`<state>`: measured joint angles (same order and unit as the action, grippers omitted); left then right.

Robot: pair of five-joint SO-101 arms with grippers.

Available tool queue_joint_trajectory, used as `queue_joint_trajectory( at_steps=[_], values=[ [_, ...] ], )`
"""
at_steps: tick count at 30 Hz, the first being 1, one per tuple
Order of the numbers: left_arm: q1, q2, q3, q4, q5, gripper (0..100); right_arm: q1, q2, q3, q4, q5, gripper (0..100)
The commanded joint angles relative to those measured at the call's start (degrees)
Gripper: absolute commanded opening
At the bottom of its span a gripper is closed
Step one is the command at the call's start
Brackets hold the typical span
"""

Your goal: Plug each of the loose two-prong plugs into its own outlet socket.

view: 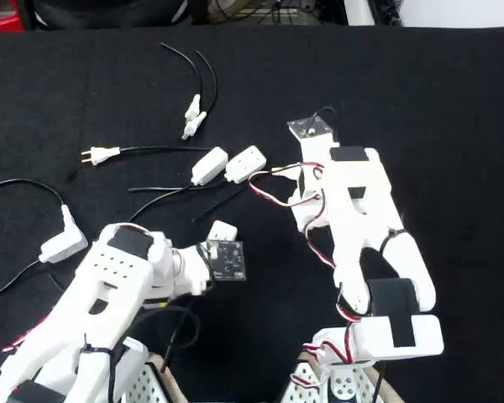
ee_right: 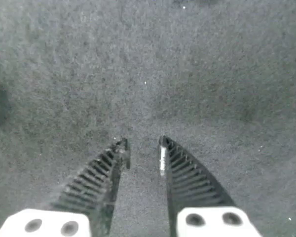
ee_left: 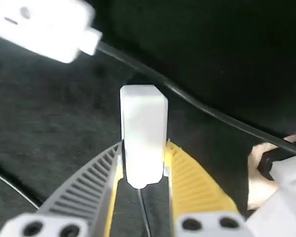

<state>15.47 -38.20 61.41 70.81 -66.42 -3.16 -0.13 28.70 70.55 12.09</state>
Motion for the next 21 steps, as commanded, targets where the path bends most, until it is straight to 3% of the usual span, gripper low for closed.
queue_joint_trajectory(
  at_steps=[1,3,9,15,21],
  values=[
    [0.13,-0.09,-2.51,0.44,0.97,3,0.53,-0.13,-0.48,-0.70,0.35,10.6],
    [-0.57,0.00,-1.19,-1.85,1.14,4,0.53,-0.13,-0.48,-0.70,0.35,10.6],
    [-3.38,0.00,2.51,-12.48,3.25,20,0.26,-0.13,-0.40,-0.70,0.44,10.6],
    [-8.48,0.00,1.63,-22.51,4.22,21,-1.14,-0.13,0.31,-0.70,0.44,10.6],
    [-11.03,0.00,-1.27,-23.47,-0.53,21,-1.41,-0.13,0.48,-0.70,2.37,10.6]
  ],
)
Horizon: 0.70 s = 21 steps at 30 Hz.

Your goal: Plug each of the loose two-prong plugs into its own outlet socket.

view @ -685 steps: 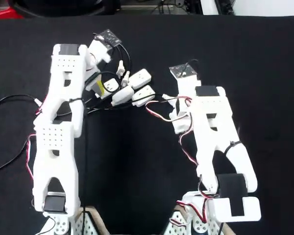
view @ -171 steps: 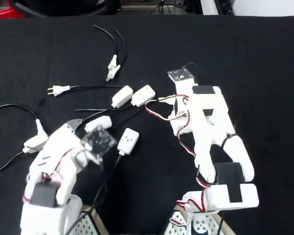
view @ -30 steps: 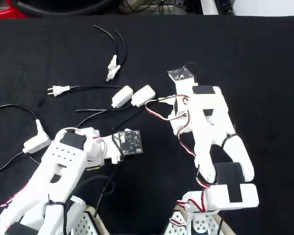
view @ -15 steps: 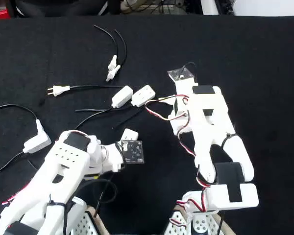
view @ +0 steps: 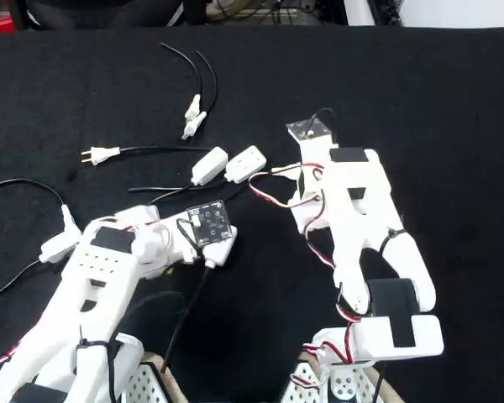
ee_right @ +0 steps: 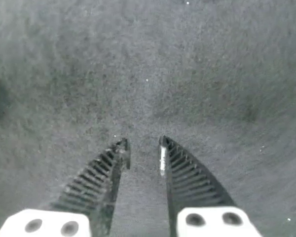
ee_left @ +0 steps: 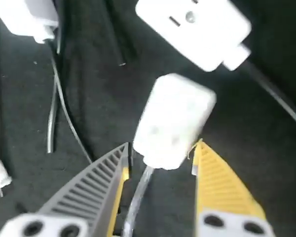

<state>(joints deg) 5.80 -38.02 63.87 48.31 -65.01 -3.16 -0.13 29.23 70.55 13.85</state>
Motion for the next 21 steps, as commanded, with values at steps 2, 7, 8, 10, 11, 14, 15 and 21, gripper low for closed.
queue_joint_trajectory(
  at_steps=[2,7,8,10,11,14,15,21],
  values=[
    [-2.15,-0.62,-5.05,-0.18,-1.85,21,-1.41,-0.13,-0.04,-0.70,0.62,10.6],
    [-3.21,-0.88,-12.26,13.19,-1.14,21,-0.88,-0.57,-0.31,-0.70,0.70,10.6],
    [-3.21,-0.97,-13.85,16.44,-0.79,21,-0.26,-0.75,-0.57,-0.44,1.32,10.6],
    [-3.30,-0.97,-16.13,21.10,2.99,21,0.44,-0.66,-2.68,0.62,2.81,10.6],
    [-4.09,-1.05,-16.75,21.89,6.07,21,0.62,-0.31,-4.35,1.49,2.81,10.6],
    [-8.13,-3.78,-15.16,19.69,11.96,21,0.35,-0.13,-8.22,1.58,3.43,10.6],
    [-9.36,-5.54,-13.23,18.29,12.66,21,0.00,-0.04,-9.54,1.49,5.19,10.6],
    [-11.91,-23.82,4.79,10.73,17.58,21,-3.16,7.96,-23.78,5.27,36.13,10.6]
  ],
)
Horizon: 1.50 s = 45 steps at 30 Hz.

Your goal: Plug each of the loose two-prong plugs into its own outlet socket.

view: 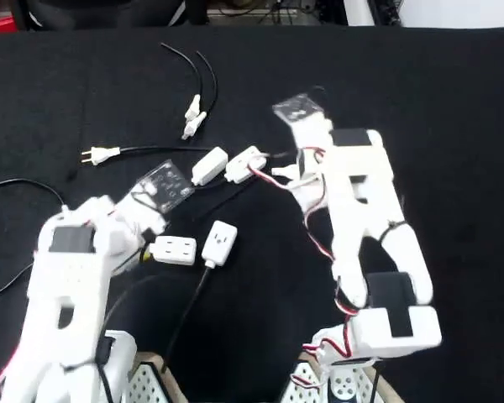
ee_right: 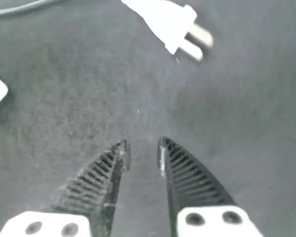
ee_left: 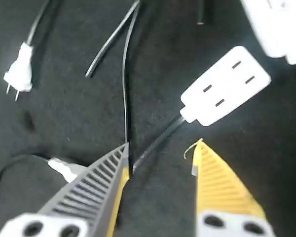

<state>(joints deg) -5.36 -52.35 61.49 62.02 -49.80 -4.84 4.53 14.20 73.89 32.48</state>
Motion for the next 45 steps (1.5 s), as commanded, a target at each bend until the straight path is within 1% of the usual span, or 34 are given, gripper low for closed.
queue_joint_trajectory(
  at_steps=[1,2,5,10,12,14,16,17,20,26,28,31,33,36,38,40,42,45],
  values=[
    [-0.84,-13.27,9.98,-3.25,3.25,21,-1.58,6.11,-11.56,2.20,23.30,10.4],
    [-1.10,-17.32,12.44,-3.34,4.31,21,-1.67,9.01,-14.46,2.02,25.76,10.3],
    [-1.19,-28.40,18.68,-2.64,6.86,21,-1.58,17.54,-26.15,3.78,27.16,10.5],
    [0.13,-42.90,28.18,2.46,7.12,21,-1.93,31.69,-47.69,16.70,38.59,10.9],
    [1.10,-47.74,32.13,5.01,7.12,21,-2.02,37.32,-57.45,21.98,41.05,15.2],
    [0.22,-51.87,33.63,7.30,7.03,21,-2.11,42.77,-66.95,26.37,42.46,22.1],
    [0.13,-52.57,33.98,9.41,3.60,21,-2.20,47.78,-74.15,27.25,43.08,27.4],
    [-0.04,-52.22,33.98,9.67,1.85,21,-2.20,49.98,-76.53,27.16,43.16,28.6],
    [-0.04,-51.87,34.51,8.79,2.64,21,-2.99,55.08,-80.04,27.16,44.31,28.6],
    [0.31,-51.96,35.65,7.65,2.46,21,-3.69,60.53,-80.13,27.08,45.98,28.1],
    [0.31,-51.96,35.74,7.65,2.46,21,-3.69,61.58,-80.48,27.08,45.98,23.1],
    [0.31,-51.96,35.82,7.82,0.88,21,-3.43,62.02,-80.48,27.08,45.98,9.6],
    [0.31,-51.96,35.82,7.91,0.09,21,-3.43,61.93,-80.22,27.16,45.71,1.8],
    [0.31,-51.96,35.82,7.91,0.09,21,-3.43,61.85,-80.22,27.25,44.75,1.4],
    [0.31,-51.96,35.82,7.82,0.09,21,-3.52,61.58,-80.57,27.34,41.49,1.2],
    [0.31,-51.96,35.82,7.82,0.09,21,-3.34,59.38,-80.22,27.34,36.84,1.1],
    [0.31,-51.96,35.82,7.82,0.09,21,-2.37,56.04,-79.43,27.34,30.42,1.1],
    [0.31,-51.96,35.82,7.91,0.09,21,-0.97,49.80,-74.33,27.34,21.01,1.1]
  ],
)
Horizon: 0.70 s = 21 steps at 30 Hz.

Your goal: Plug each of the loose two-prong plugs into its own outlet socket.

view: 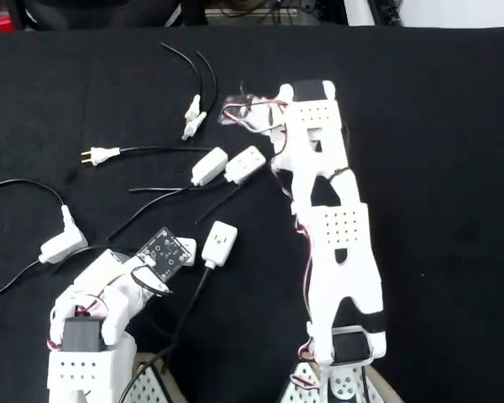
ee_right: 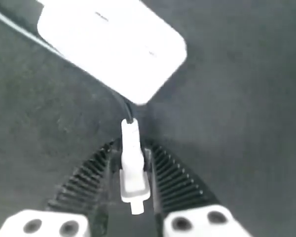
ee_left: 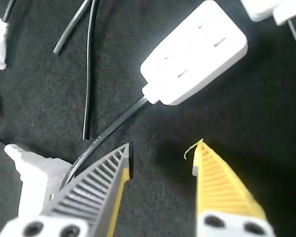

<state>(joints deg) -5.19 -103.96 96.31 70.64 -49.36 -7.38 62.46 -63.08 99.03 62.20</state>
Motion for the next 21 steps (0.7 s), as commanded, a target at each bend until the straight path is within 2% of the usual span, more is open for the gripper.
queue_joint_trajectory(
  at_steps=[1,6,13,18,21],
  values=[
    [0.13,-0.35,1.01,-0.70,-0.35,21,1.85,-10.42,6.37,2.20,-11.96,1.1],
    [0.04,-0.35,1.01,-0.44,-0.35,21,1.93,-23.25,27.65,1.85,-27.96,1.1],
    [-0.22,-0.35,1.01,-0.26,-0.09,21,1.58,-41.98,58.24,-7.82,-40.26,1.1],
    [-0.22,-0.35,0.75,1.05,-0.09,21,-0.62,-52.79,84.62,-24.79,-43.16,1.1],
    [-0.22,-0.35,0.75,0.88,-0.26,21,-5.19,-55.78,92.79,-29.80,-43.25,1.1]
  ],
)
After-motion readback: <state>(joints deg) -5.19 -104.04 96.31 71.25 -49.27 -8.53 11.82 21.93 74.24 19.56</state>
